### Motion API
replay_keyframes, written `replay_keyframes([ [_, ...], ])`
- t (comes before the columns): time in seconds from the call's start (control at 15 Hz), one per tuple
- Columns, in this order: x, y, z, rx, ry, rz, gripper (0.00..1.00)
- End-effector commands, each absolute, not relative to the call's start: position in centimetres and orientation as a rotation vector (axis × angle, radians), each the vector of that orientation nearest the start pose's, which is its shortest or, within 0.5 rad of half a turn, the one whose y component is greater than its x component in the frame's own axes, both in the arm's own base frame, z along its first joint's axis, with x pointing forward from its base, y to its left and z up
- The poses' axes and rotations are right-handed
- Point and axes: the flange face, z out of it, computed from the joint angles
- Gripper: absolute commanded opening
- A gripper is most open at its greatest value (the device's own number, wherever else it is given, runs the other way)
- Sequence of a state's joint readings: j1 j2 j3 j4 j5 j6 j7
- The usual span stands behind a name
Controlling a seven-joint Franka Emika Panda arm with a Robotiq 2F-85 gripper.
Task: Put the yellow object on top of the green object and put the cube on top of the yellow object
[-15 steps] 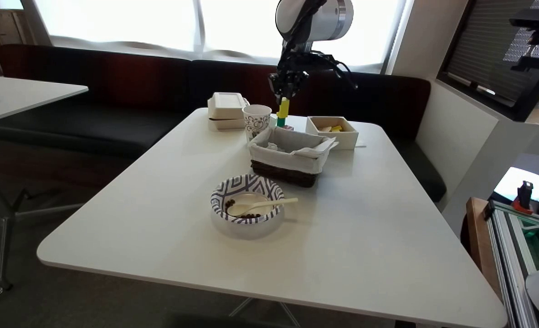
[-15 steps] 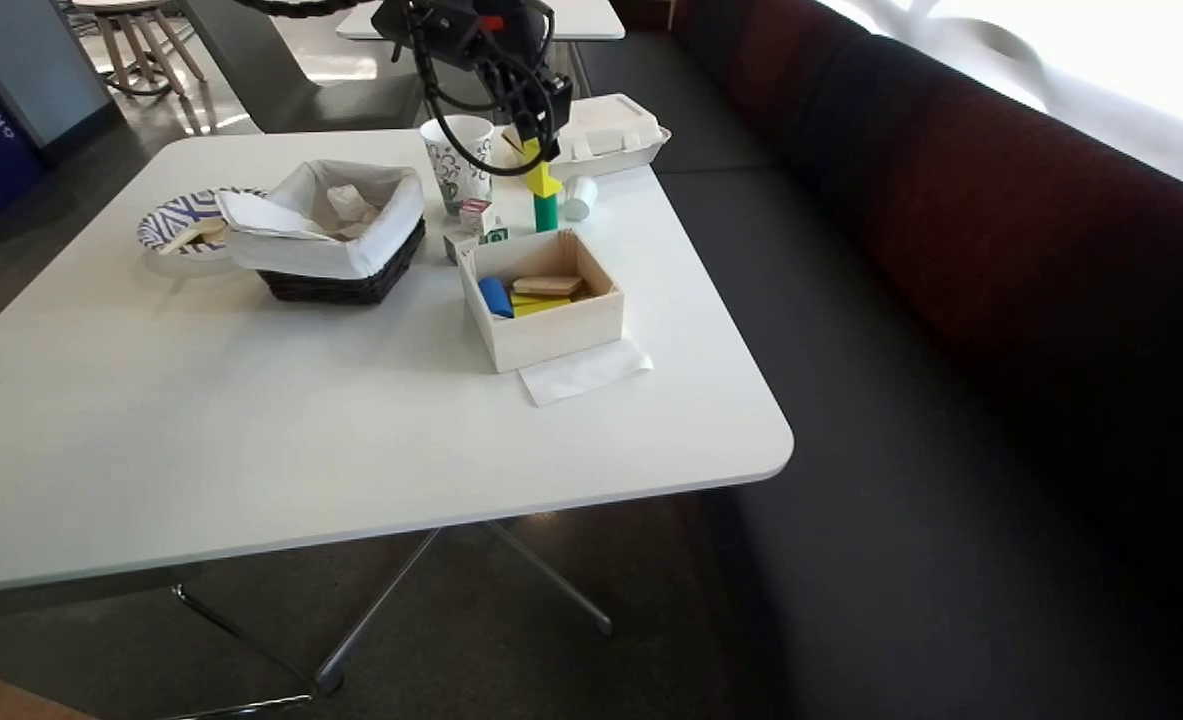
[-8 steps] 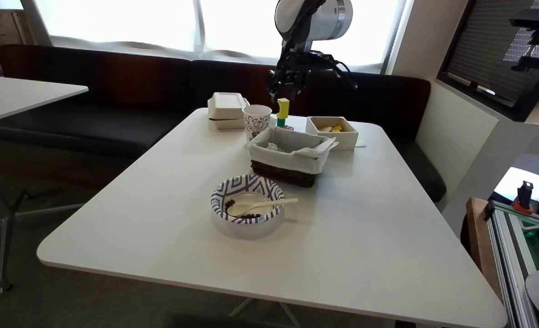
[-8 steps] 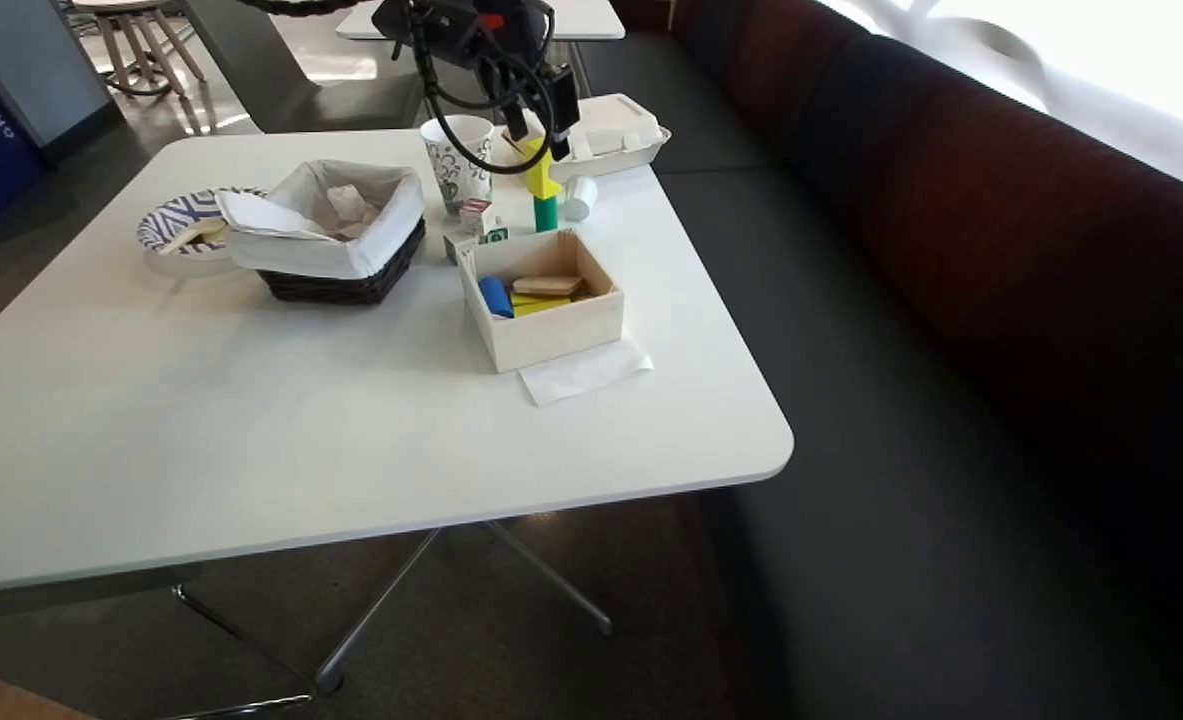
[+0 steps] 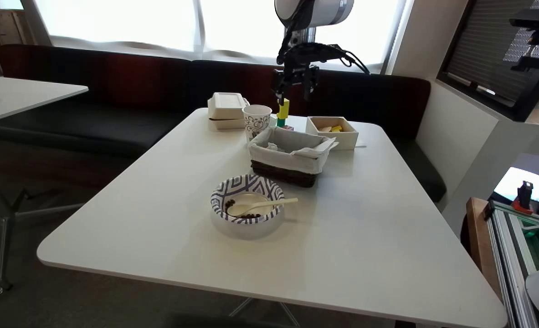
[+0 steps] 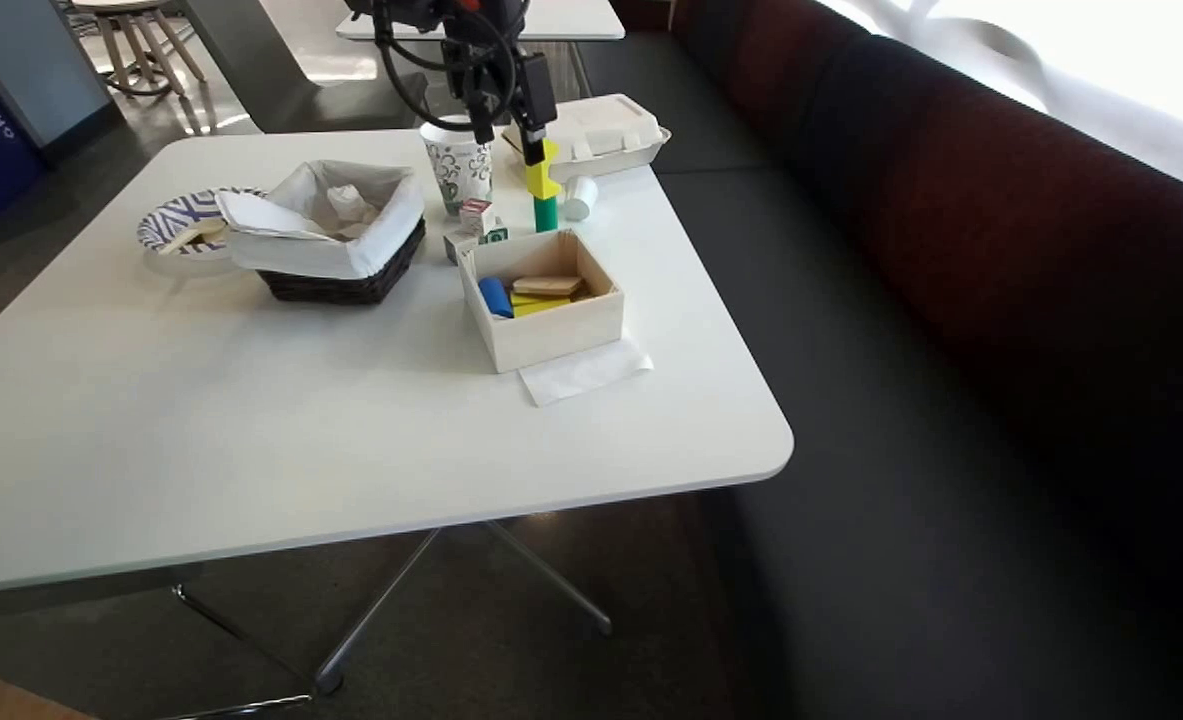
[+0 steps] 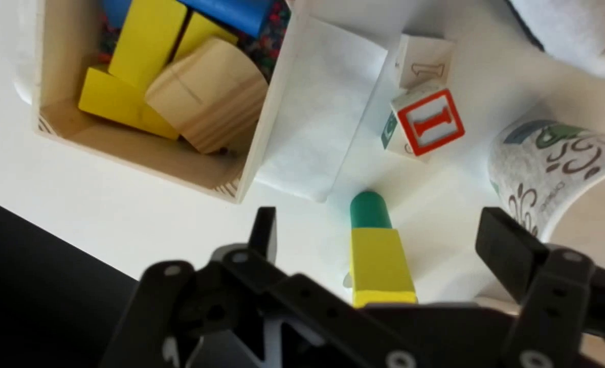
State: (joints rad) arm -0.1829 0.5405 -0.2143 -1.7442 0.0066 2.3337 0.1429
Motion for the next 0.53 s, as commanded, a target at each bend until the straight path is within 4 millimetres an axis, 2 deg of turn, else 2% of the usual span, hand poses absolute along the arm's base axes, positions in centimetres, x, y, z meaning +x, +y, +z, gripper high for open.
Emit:
replay_keyframes([
  [0.0, 60.5, -23.4, 28.3, -3.136, 0.697, 0.036, 1.0],
  [0.2, 59.6, -22.7, 27.8, -3.136, 0.487, 0.097, 1.0],
  [0.4, 58.9, -21.9, 26.3, -3.153, 0.251, 0.045, 1.0],
  [0.47, 58.9, -21.5, 25.8, -3.159, 0.22, 0.0, 1.0],
])
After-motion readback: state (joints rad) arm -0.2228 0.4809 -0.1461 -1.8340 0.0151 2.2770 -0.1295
